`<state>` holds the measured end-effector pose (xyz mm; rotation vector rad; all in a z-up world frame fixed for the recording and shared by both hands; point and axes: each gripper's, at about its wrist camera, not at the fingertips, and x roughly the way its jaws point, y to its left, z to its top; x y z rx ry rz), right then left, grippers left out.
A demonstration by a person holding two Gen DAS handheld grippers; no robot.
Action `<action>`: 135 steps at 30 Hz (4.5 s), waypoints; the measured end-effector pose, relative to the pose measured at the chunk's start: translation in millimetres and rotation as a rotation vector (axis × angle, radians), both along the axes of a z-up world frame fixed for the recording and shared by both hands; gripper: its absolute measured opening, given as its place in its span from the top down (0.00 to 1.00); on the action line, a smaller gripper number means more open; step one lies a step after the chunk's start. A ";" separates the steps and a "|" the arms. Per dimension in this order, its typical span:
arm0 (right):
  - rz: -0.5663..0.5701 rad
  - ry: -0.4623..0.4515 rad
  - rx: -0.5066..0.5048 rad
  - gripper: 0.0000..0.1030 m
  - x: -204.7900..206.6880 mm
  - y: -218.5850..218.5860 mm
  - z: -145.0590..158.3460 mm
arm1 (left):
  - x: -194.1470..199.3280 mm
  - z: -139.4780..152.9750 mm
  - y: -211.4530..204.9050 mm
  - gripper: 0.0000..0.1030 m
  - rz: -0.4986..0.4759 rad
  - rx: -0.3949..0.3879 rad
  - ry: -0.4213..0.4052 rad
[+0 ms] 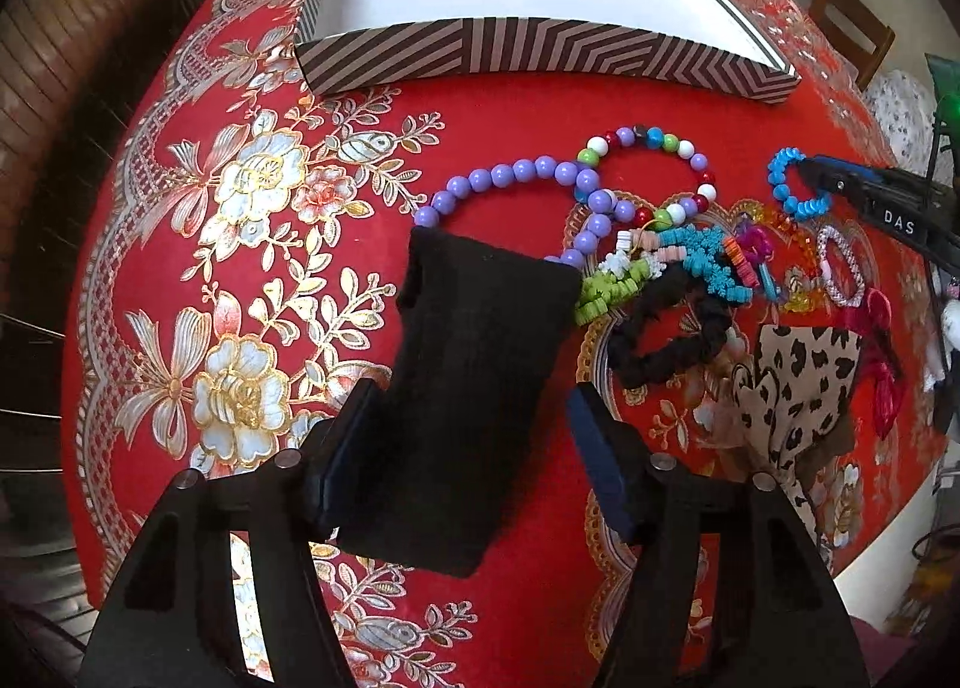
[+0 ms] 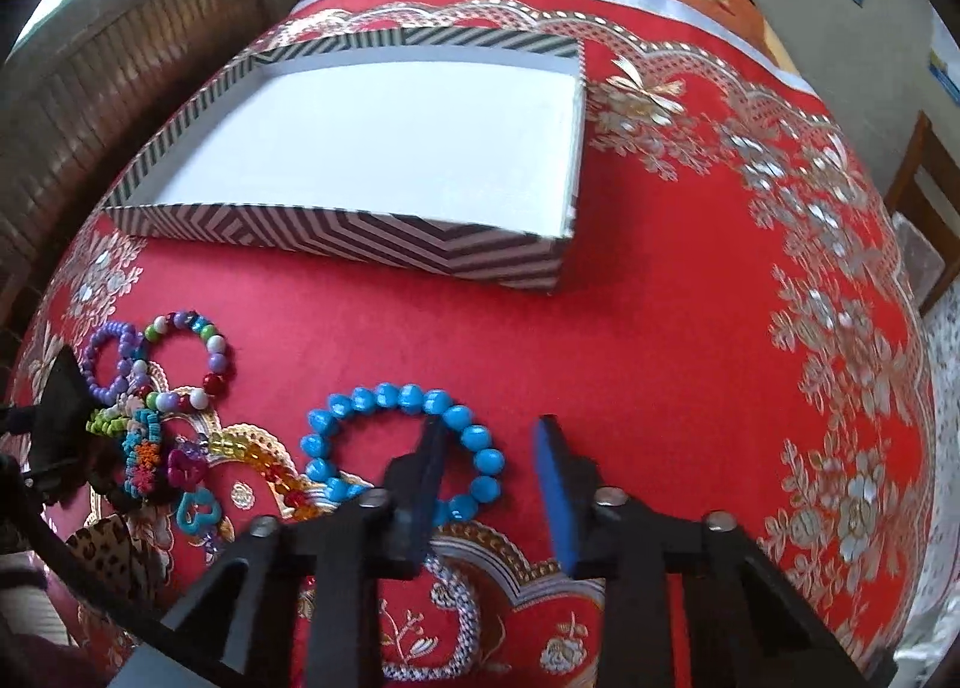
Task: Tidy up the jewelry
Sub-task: 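Grasp the black pouch with the left tool while the right grasps the blue bracelet, then carry both items into the striped box and open both tools, then withdraw both tools from the box back toward the jewelry pile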
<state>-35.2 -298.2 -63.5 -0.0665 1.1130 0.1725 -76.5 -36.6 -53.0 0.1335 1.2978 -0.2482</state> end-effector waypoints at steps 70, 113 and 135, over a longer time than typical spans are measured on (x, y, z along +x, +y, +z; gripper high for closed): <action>0.010 0.056 0.135 0.92 124.5 -1.8 16.5 | 210.5 25.9 5.3 0.63 0.254 -0.041 -0.080; -0.041 -0.062 0.191 0.58 -54.1 23.5 89.7 | 20.0 95.5 19.7 0.56 0.132 -0.040 -0.265; -0.142 -0.024 0.175 0.51 -139.7 7.8 74.3 | -49.0 86.9 10.4 0.56 0.053 -0.145 -0.161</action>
